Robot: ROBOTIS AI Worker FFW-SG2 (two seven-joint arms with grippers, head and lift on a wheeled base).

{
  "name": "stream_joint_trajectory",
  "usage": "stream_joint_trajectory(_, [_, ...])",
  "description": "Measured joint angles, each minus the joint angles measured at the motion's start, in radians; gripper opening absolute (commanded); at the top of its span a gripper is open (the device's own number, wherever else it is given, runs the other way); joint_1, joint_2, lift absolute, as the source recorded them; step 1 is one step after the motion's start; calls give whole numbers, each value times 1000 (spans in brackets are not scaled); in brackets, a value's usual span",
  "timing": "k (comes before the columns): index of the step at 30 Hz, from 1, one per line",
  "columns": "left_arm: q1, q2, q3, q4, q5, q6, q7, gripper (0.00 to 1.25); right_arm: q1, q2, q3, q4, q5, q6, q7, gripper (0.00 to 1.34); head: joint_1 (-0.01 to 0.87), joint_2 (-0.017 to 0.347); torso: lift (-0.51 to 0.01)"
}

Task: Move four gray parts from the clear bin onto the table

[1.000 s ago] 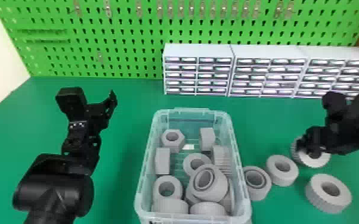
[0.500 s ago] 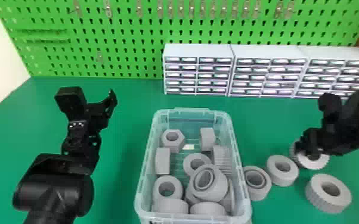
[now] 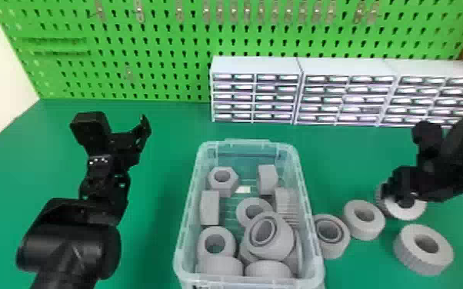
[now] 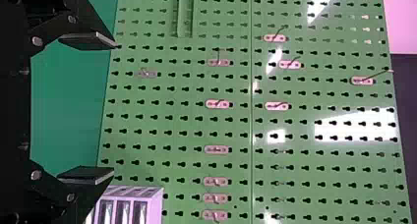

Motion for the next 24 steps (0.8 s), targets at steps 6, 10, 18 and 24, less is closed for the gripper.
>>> stream_joint_trajectory(6, [-4, 0, -5, 0, 5, 0, 3, 900, 2, 1, -3, 0, -9, -1, 0, 667, 693, 72, -52])
stream_joint_trajectory(10, [-8, -1, -9, 1, 6, 0, 6, 900, 3, 2, 2, 0, -11, -2, 0, 713, 693, 72, -52])
stream_joint_trajectory(18, [-6, -2, -12, 1, 6, 0, 6, 900, 2, 0, 33, -9, -34, -4, 0, 790, 693, 72, -52])
stream_joint_trajectory(24, [-3, -2, -10, 1, 6, 0, 6, 900, 38, -3, 60, -92, -101, -66, 1, 792, 693, 72, -52])
